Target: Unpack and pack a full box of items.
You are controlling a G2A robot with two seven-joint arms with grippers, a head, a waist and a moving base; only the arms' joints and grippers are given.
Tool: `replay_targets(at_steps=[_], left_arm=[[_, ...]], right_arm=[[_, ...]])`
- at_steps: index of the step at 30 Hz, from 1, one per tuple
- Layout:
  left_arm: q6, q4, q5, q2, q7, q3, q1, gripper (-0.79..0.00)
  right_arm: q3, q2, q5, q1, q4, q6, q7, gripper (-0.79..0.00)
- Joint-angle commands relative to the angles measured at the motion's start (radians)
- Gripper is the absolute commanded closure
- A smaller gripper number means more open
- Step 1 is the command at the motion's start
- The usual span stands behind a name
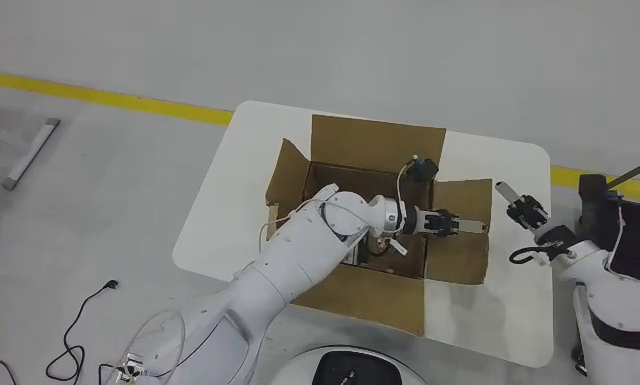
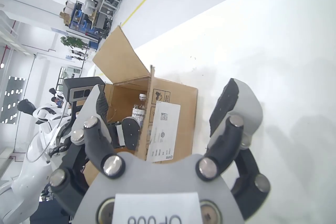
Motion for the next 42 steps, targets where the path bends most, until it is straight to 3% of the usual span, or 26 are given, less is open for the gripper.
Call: replay_targets(at_steps=[1,2,4,6,8,9,11,18,24,31,38,39,41,42], left_arm=[[-0.004,0.007,0.01,-0.005,-0.003,0.003,-0.002,-0.785],[-0.006,0.011,0.012,-0.007,-0.004,0.003,-0.002,-0.785],[-0.008,0.018,0.015,-0.01,-0.006,0.002,-0.002,-0.785],[-0.01,0.025,0.017,-0.013,-0.009,-0.001,-0.002,-0.785],[-0.012,0.031,0.019,-0.016,-0.011,-0.004,-0.002,-0.785],[-0.013,0.033,0.019,-0.017,-0.013,-0.006,-0.001,-0.785],[-0.016,0.037,0.02,-0.018,-0.015,-0.01,-0.001,-0.785],[-0.024,0.043,0.037,-0.018,-0.014,-0.029,0.001,-0.785],[-0.031,0.038,0.076,0.0,0.016,-0.067,-0.001,-0.785],[-0.006,-0.014,0.249,0.046,0.106,-0.109,0.008,-0.785],[0.078,-0.166,0.374,0.11,0.106,-0.19,0.076,-0.785],[0.095,-0.192,0.395,0.119,0.101,-0.201,0.088,-0.785],[0.14,-0.239,0.447,0.137,0.093,-0.223,0.113,-0.785],[0.163,-0.265,0.471,0.145,0.09,-0.234,0.126,-0.785]], right_arm=[[-0.025,0.001,-0.018,0.015,0.01,0.012,0.007,-0.474],[-0.038,0.001,-0.03,0.022,0.019,0.021,0.009,-0.363],[-0.06,0.0,-0.033,0.036,0.039,0.044,0.008,-0.259],[-0.078,0.0,-0.033,0.046,0.062,0.065,0.007,-0.24],[-0.09,-0.002,-0.013,0.055,0.08,0.072,0.007,-0.154],[-0.094,-0.002,0.0,0.058,0.088,0.071,0.004,-0.065],[-0.098,-0.003,0.022,0.06,0.105,0.071,0.002,0.0],[-0.101,-0.005,0.095,0.06,0.131,0.057,-0.004,0.0],[-0.094,-0.004,0.117,0.058,0.141,0.042,-0.014,0.0],[-0.05,0.001,0.142,0.037,0.117,0.029,-0.025,0.0],[-0.003,0.004,0.153,-0.031,0.041,0.031,-0.026,0.0],[0.001,0.004,0.154,-0.041,0.03,0.03,-0.028,-0.095],[0.01,0.004,0.149,-0.059,0.015,0.026,-0.035,-0.456],[0.016,0.004,0.142,-0.066,0.009,0.026,-0.047,-0.785]])
